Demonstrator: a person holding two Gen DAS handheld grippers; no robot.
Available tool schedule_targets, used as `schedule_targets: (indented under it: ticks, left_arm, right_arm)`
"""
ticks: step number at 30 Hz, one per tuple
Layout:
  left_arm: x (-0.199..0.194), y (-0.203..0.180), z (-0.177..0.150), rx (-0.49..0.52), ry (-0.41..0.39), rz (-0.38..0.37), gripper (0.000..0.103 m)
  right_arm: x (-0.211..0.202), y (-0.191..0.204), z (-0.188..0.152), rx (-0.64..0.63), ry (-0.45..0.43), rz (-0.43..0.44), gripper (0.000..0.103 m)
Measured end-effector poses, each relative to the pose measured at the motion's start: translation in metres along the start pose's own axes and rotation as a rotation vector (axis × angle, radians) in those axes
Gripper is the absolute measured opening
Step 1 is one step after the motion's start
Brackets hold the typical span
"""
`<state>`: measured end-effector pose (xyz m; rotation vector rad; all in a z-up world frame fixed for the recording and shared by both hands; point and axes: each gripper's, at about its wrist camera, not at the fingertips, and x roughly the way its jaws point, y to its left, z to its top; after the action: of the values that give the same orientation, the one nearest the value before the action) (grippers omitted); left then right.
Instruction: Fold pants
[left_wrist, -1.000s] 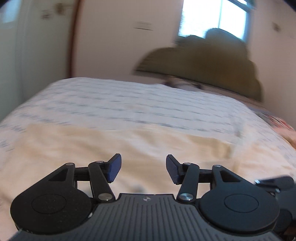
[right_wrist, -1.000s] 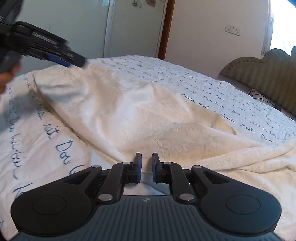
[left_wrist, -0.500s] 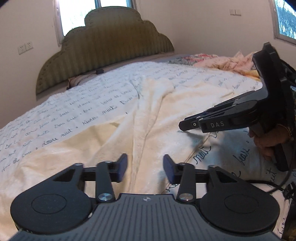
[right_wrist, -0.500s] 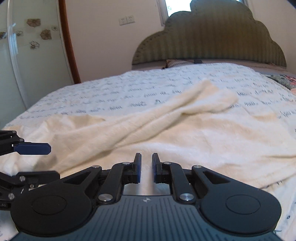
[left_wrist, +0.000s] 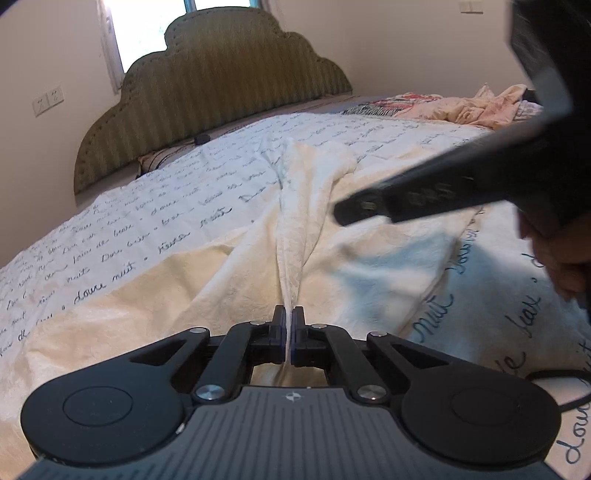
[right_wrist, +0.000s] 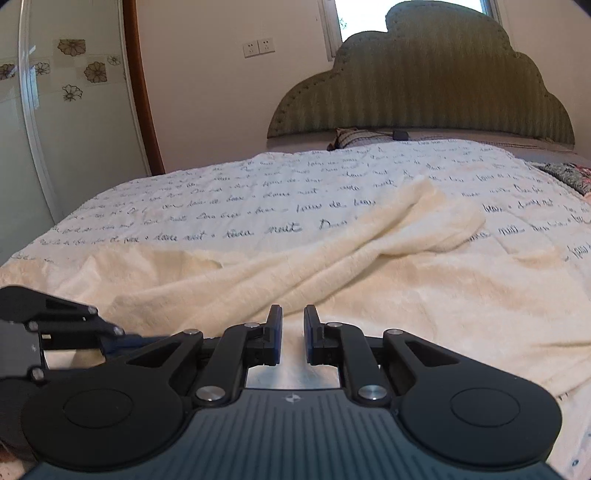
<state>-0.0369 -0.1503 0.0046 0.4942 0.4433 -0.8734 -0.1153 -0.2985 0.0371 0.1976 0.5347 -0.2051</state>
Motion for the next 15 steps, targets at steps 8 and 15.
schedule_targets:
  ticks: [8, 15]
  left_arm:
    - [-0.011, -0.025, -0.009, 0.107, -0.036, -0.03, 0.001]
    - [-0.004, -0.028, -0.01, 0.154, -0.048, -0.02, 0.003]
  right_arm:
    - [0.021, 0.049, 0.004, -0.197, 0.044, -0.032, 0.043]
    - [0.003, 0.016, -0.012, -0.123, 0.088, -0.05, 0.049]
